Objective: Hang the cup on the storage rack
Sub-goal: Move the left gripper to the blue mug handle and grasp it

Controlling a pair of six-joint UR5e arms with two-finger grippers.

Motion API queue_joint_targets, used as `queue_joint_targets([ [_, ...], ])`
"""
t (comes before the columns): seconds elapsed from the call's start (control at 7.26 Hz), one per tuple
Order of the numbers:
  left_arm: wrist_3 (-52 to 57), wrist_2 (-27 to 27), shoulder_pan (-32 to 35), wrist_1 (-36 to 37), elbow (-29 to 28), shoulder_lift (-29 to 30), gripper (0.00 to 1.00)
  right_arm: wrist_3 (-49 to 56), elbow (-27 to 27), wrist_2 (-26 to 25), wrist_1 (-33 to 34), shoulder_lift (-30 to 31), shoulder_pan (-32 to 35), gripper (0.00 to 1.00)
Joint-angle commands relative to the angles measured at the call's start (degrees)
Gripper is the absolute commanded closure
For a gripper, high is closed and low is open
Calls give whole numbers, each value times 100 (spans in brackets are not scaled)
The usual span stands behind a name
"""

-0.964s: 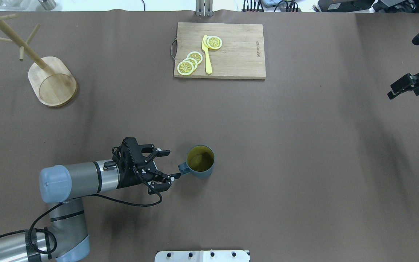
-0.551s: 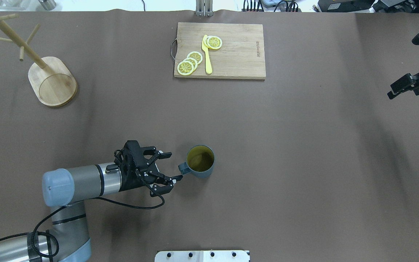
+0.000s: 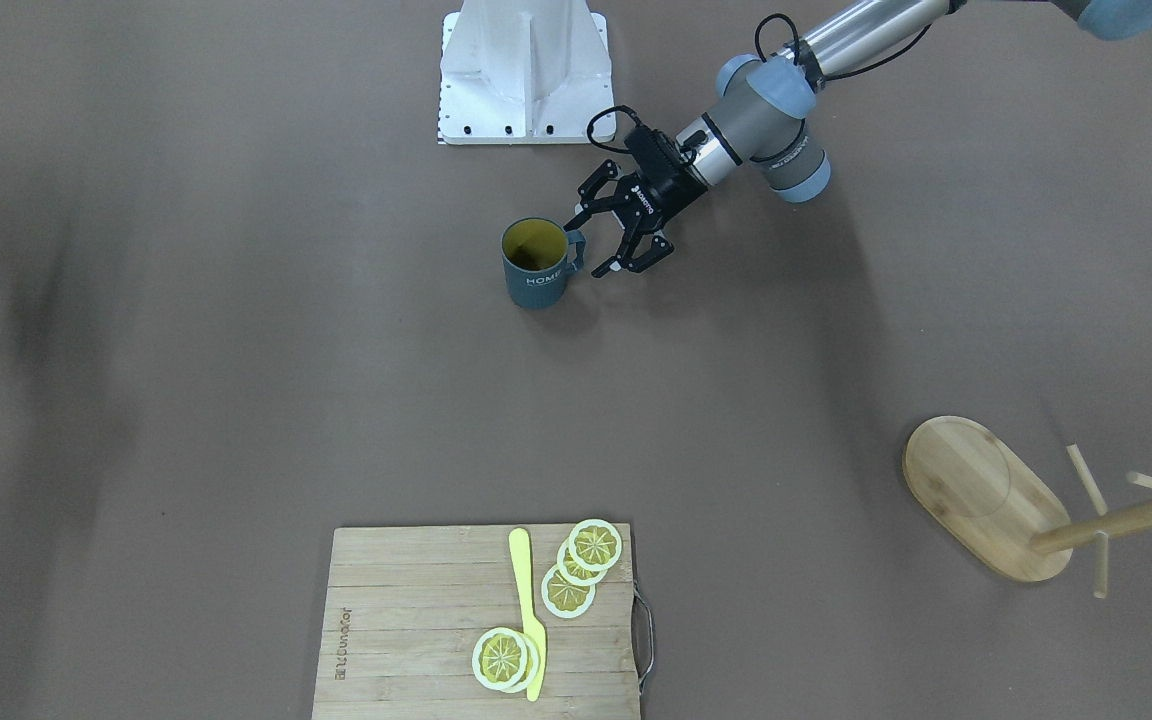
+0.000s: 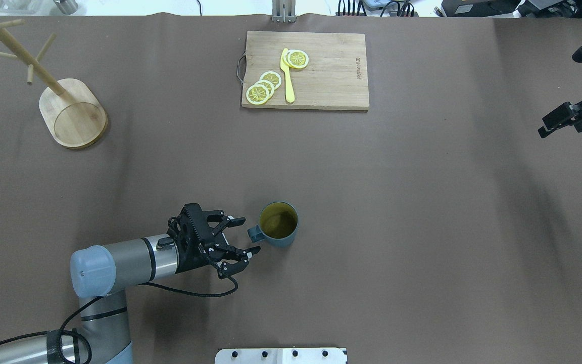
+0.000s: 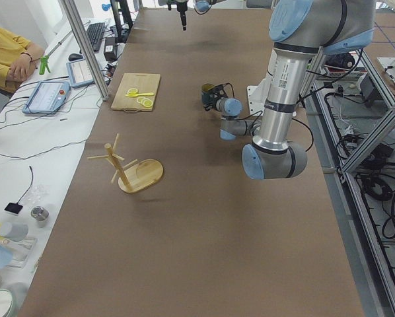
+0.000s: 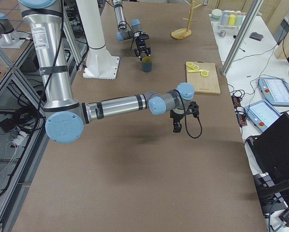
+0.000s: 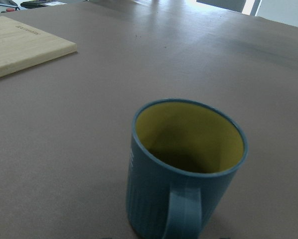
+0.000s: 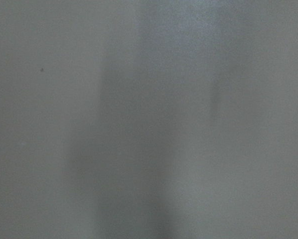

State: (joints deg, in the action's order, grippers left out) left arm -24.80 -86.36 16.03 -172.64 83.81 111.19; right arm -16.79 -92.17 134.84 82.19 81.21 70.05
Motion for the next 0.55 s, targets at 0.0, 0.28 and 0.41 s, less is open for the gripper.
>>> queue_joint_targets([
  [0.0,-16,-4,-20,20,-5,43,62,0,6,-2,-1,0,0,0],
  [0.28,-121,-4,-38,2,38,0,100,0,-3,-2,-1,-9,0,0],
  [0.41,-383,-12,-29,-33,117,-35,100,0,-3,-11,-88,-9,9,0],
])
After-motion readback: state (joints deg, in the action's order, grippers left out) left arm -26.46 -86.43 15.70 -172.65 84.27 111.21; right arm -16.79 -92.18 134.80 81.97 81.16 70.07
